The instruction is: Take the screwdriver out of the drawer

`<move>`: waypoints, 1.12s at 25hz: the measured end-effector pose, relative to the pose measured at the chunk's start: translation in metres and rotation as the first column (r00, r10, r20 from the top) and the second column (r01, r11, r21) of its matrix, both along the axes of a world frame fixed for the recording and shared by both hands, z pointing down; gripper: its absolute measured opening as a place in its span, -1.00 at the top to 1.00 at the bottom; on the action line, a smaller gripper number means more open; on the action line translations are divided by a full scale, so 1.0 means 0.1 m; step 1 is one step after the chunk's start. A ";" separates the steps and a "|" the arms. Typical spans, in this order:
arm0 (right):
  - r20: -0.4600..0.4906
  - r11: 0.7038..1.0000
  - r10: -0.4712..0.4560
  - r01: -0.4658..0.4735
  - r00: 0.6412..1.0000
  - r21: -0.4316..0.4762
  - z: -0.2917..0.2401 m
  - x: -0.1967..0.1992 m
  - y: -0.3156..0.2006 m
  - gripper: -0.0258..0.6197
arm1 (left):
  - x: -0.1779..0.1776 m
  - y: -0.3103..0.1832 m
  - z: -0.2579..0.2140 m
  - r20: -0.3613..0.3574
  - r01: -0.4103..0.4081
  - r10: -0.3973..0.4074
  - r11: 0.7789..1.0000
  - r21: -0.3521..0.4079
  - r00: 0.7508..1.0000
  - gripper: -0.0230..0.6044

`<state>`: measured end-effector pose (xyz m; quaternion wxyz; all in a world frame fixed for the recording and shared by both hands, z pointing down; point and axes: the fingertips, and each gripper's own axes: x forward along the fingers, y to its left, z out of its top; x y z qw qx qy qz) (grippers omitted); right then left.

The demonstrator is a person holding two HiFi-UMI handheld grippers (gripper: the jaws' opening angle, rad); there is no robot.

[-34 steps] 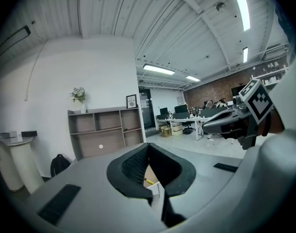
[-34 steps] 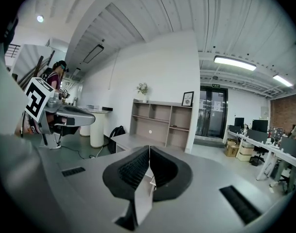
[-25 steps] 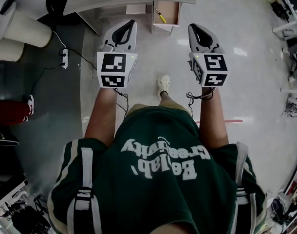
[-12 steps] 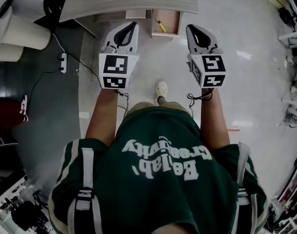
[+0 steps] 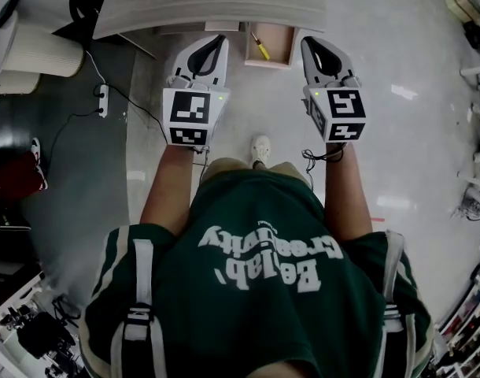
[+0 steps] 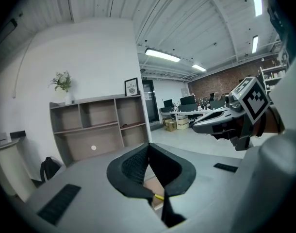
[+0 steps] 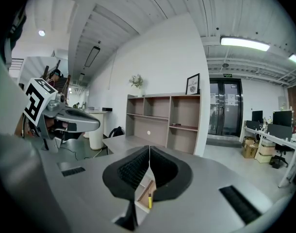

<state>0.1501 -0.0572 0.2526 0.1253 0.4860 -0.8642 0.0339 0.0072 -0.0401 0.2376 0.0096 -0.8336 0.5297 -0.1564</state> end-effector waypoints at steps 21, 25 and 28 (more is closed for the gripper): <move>-0.034 0.997 0.032 -0.035 0.999 -0.071 0.62 -0.60 -0.89 0.82 | -0.42 -1.09 0.45 -0.031 -0.069 0.068 0.997 -0.042 0.997 0.87; -0.048 0.993 0.062 -0.066 0.997 -0.097 0.77 -0.81 -1.08 0.82 | -0.58 -1.39 0.66 -0.044 -0.112 0.109 0.992 -0.066 0.993 0.87; -0.076 0.989 0.078 -0.087 0.994 -0.122 0.92 -0.98 -1.21 0.82 | -0.69 -1.57 0.84 -0.070 -0.139 0.133 0.987 -0.084 0.989 0.87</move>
